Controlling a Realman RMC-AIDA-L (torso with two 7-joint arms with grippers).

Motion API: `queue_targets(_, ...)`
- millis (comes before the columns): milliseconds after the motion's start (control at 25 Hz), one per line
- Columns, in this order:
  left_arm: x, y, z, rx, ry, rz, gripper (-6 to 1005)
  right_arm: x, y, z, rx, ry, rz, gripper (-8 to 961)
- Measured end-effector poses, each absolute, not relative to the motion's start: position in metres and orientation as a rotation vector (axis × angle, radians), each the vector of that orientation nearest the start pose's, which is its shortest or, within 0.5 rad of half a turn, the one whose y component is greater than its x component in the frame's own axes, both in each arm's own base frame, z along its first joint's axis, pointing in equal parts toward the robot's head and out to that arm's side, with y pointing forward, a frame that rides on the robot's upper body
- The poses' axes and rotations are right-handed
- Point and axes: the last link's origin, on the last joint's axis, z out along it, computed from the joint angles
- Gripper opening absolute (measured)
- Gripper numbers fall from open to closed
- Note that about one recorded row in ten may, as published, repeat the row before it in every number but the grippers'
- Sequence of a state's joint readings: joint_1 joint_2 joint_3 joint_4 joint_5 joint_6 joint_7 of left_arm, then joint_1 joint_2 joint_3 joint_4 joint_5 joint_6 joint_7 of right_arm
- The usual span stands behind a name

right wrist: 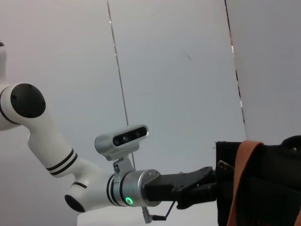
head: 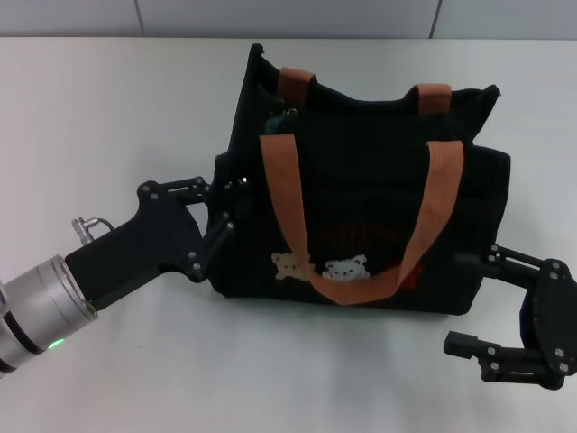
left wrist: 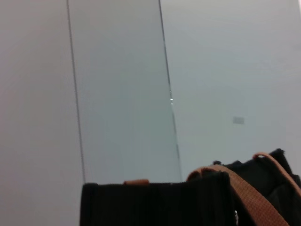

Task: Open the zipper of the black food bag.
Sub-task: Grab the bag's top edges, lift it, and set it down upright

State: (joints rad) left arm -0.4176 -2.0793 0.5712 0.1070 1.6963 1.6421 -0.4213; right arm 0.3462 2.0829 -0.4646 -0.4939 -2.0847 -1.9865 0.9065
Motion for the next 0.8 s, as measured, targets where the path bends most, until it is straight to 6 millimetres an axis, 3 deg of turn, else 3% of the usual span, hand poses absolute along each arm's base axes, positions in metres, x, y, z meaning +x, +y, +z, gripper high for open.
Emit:
queue_targets(480,-0.281,0.263,-0.042,-2.237,-0.159,-1.048,125,0.291,0.220,0.002,-2.724,0.309,1.132,833)
queue_targets(800,-0.274,0.267,-0.024,-2.201,0.042,-1.066,114,0.289,0.221,0.002,-2.726,0.301,1.140,833)
